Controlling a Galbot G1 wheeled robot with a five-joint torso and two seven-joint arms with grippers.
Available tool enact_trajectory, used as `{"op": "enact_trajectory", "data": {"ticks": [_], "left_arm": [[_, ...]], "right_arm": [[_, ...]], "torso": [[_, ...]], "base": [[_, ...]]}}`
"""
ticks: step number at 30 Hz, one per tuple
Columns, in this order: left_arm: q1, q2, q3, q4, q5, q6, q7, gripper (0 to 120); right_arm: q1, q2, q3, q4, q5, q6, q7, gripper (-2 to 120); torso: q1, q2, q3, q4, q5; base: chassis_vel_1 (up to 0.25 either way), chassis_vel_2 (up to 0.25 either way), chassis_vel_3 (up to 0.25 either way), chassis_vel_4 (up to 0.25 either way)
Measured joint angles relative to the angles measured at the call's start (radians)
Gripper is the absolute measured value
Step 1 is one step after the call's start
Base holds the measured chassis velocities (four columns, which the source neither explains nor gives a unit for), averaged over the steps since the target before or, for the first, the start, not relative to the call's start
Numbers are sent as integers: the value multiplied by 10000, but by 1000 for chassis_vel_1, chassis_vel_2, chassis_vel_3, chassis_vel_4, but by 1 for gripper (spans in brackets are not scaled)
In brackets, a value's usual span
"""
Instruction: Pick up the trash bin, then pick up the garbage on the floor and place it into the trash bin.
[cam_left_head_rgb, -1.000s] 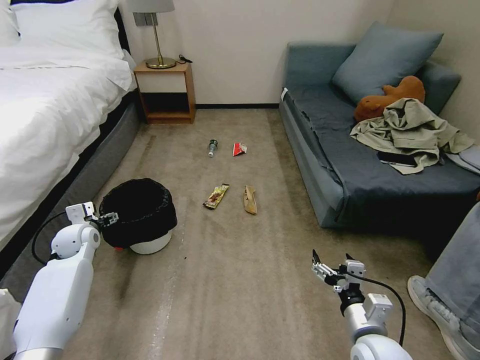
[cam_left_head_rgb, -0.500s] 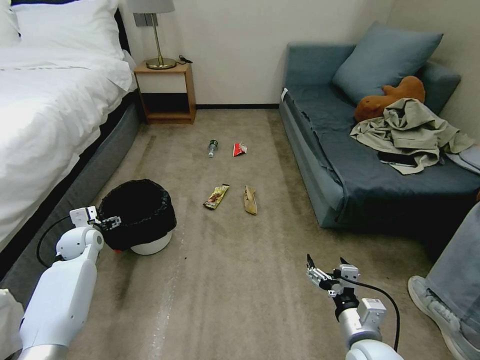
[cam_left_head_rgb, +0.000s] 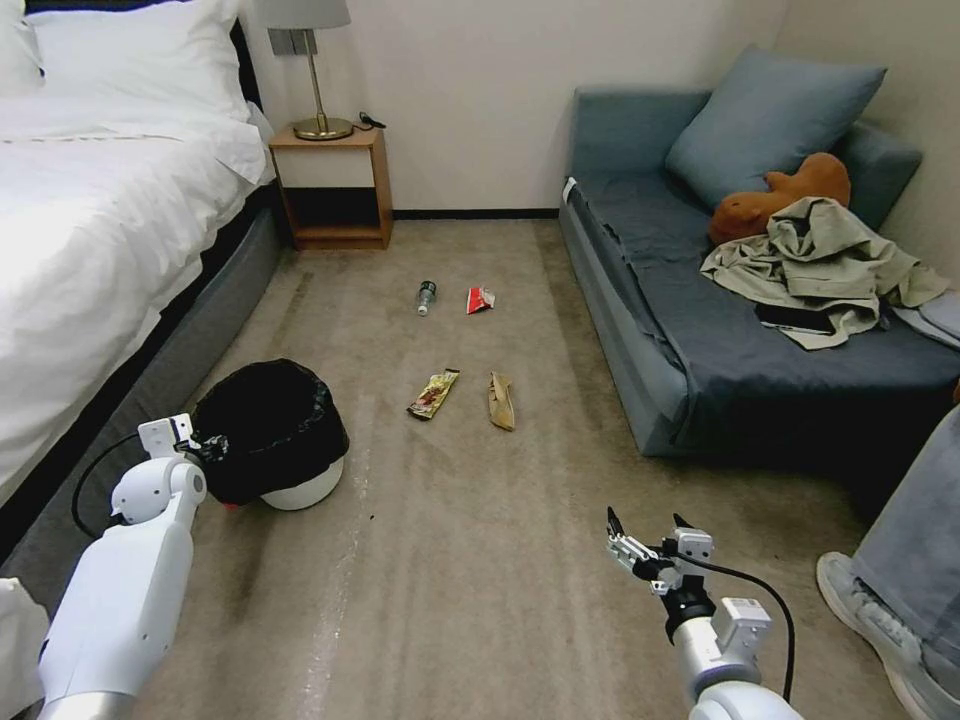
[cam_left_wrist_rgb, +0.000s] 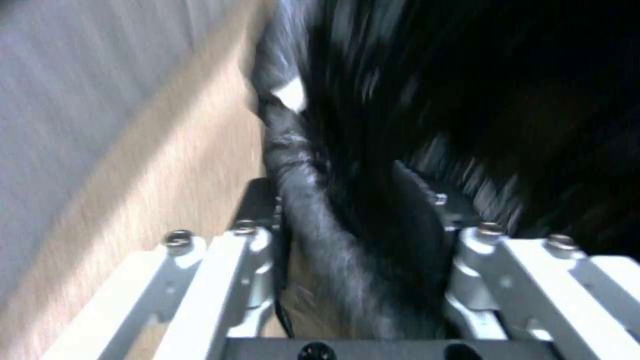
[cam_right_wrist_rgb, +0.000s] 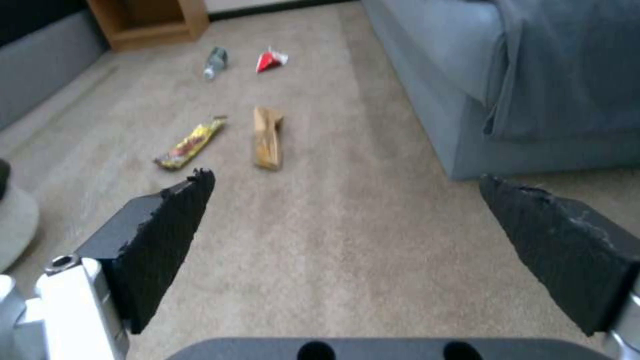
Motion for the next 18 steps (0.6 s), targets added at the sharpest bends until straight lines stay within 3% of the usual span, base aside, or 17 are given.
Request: {"op": "enact_trajectory", "data": {"ticks": [1,3,7,14,18], "left_arm": [[70,45,-72,-146,26,14,138,25],[102,81,-138,-212,51,13,174,19],[174,132,-265,-395,135,-33,250,10],[228,165,-363,-516,243,-76,247,8],[404,210,-586,-1038,488,-131,274,7]], "right_arm": [[46,-9,-46,-2,44,-23,-9,100],[70,-17,-52,-12,79,-52,-10,100],[198,-29,-95,-97,122,-112,-12,100],[254,-26,-131,-165,125,-120,-17,100],[405,-79,-154,-363,191,-128,-20,100]], "torso": [[-1,0,-3,-5,23],[0,1,-3,-11,37],[-1,1,-4,-10,33],[-1,0,-5,-8,34],[0,1,-5,-8,35]], "base": [[0,0,0,0],[0,0,0,0],[0,0,0,0],[0,0,0,0],[0,0,0,0]]}}
